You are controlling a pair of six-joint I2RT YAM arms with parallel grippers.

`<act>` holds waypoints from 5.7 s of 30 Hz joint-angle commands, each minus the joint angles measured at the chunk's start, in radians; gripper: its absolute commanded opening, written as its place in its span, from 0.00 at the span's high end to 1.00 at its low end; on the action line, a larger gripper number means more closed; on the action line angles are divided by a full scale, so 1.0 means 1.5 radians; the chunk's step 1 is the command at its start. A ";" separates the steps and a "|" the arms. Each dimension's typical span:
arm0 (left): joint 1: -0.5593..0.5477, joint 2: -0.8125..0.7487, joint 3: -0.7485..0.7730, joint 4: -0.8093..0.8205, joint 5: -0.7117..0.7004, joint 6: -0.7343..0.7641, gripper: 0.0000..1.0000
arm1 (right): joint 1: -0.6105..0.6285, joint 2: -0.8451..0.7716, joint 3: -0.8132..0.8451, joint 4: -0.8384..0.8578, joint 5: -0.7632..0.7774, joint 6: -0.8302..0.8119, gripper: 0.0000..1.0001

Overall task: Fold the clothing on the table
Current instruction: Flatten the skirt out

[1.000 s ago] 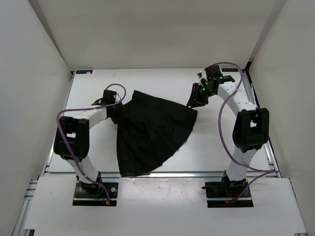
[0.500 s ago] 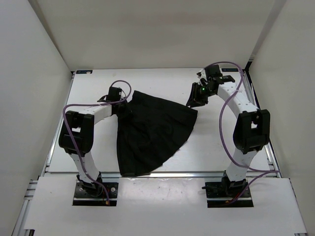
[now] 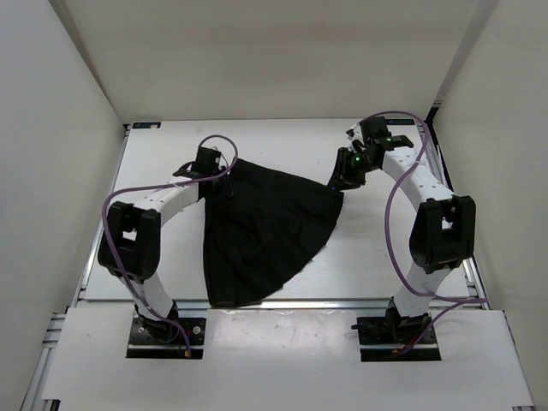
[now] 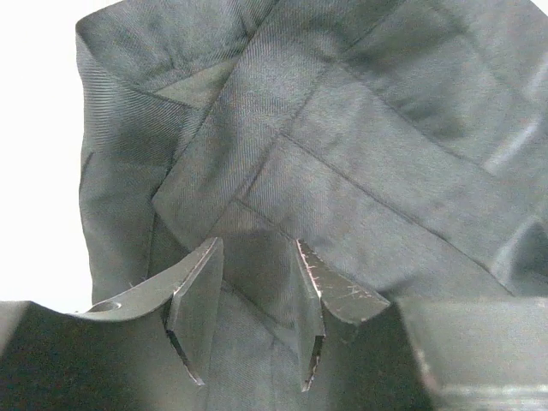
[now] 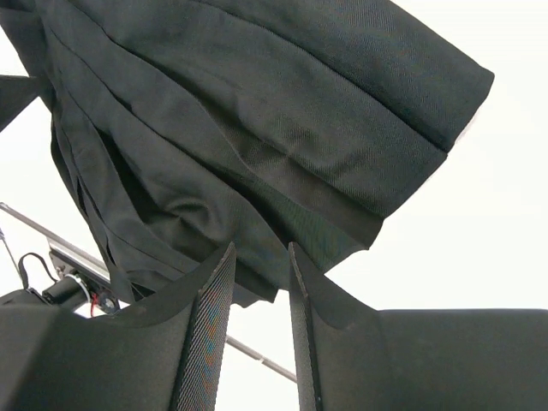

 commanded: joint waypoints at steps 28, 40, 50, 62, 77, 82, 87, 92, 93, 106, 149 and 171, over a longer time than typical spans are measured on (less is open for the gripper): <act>0.001 -0.018 -0.064 0.052 -0.007 -0.055 0.53 | -0.026 -0.055 -0.037 0.001 -0.011 -0.029 0.63; -0.019 0.033 -0.031 0.083 -0.029 -0.040 1.00 | -0.028 -0.073 -0.038 -0.010 0.005 -0.037 0.63; -0.154 0.080 0.376 -0.027 0.104 0.042 1.00 | -0.014 -0.037 0.005 -0.002 -0.011 -0.026 0.64; -0.087 -0.117 0.235 0.164 0.409 -0.052 1.00 | -0.044 -0.031 -0.006 0.015 0.010 -0.014 0.65; 0.053 -0.141 -0.020 -0.067 0.001 0.082 1.00 | -0.028 -0.003 0.015 0.022 -0.009 -0.013 0.65; 0.035 -0.115 -0.050 -0.065 -0.044 0.085 1.00 | -0.029 0.014 0.013 0.042 -0.081 -0.027 0.61; 0.034 -0.099 -0.046 -0.093 -0.102 0.110 1.00 | -0.003 0.118 0.104 0.033 -0.158 -0.056 0.56; 0.058 -0.121 -0.073 -0.099 -0.095 0.109 1.00 | 0.002 0.272 0.269 0.048 -0.239 -0.054 0.53; 0.068 -0.126 -0.076 -0.101 -0.073 0.100 1.00 | -0.002 0.296 0.278 0.061 -0.252 -0.045 0.52; 0.026 -0.215 -0.131 -0.144 -0.024 0.042 1.00 | 0.030 0.496 0.404 0.276 -0.418 0.111 0.47; -0.075 0.069 0.120 -0.091 0.014 0.100 1.00 | -0.108 -0.180 -0.390 0.188 -0.015 0.044 0.51; -0.061 0.050 0.068 -0.097 0.000 0.111 1.00 | -0.134 0.125 -0.244 0.450 -0.135 0.187 0.48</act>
